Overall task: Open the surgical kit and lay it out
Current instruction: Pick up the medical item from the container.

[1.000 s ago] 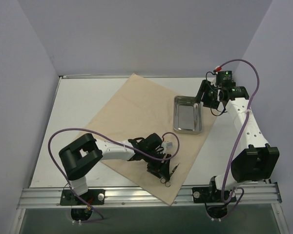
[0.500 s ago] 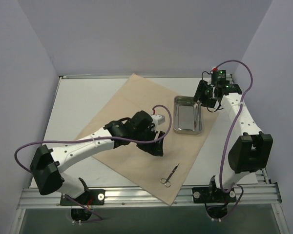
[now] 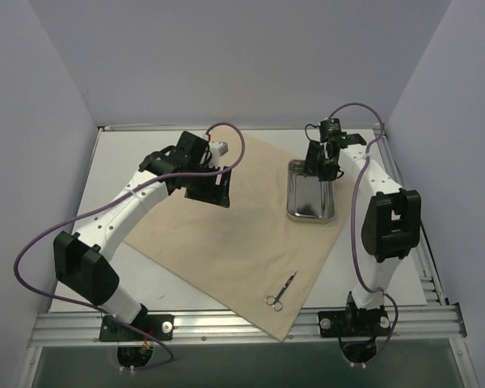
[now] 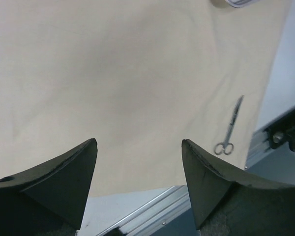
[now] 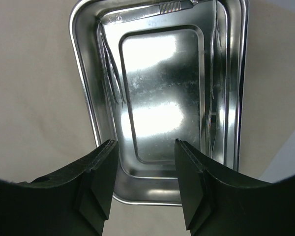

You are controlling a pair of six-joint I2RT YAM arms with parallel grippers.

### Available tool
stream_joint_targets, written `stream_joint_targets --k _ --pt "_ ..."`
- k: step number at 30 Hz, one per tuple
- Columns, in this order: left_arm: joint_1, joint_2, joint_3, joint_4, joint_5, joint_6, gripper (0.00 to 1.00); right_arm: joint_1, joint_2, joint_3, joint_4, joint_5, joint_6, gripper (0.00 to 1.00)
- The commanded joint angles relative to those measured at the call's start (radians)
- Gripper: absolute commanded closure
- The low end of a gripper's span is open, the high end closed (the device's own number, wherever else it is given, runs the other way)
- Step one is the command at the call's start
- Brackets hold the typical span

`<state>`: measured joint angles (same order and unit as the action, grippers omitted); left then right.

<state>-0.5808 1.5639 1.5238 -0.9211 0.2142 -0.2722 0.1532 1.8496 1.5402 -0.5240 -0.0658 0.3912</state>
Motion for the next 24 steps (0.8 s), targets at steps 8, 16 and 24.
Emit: stream_joint_targets --k 8,16,24 --pt "0.081 0.142 0.094 -0.05 -0.042 0.114 0.14 0.066 0.151 0.054 0.094 0.083 -0.029 0.54" --pt "0.157 0.151 0.059 -0.07 -0.085 0.094 0.13 0.063 0.227 0.097 0.018 0.11 -0.035 0.66" --pt "0.16 0.206 0.104 -0.062 -0.058 0.073 0.13 0.045 0.137 0.044 -0.071 0.231 -0.071 0.59"
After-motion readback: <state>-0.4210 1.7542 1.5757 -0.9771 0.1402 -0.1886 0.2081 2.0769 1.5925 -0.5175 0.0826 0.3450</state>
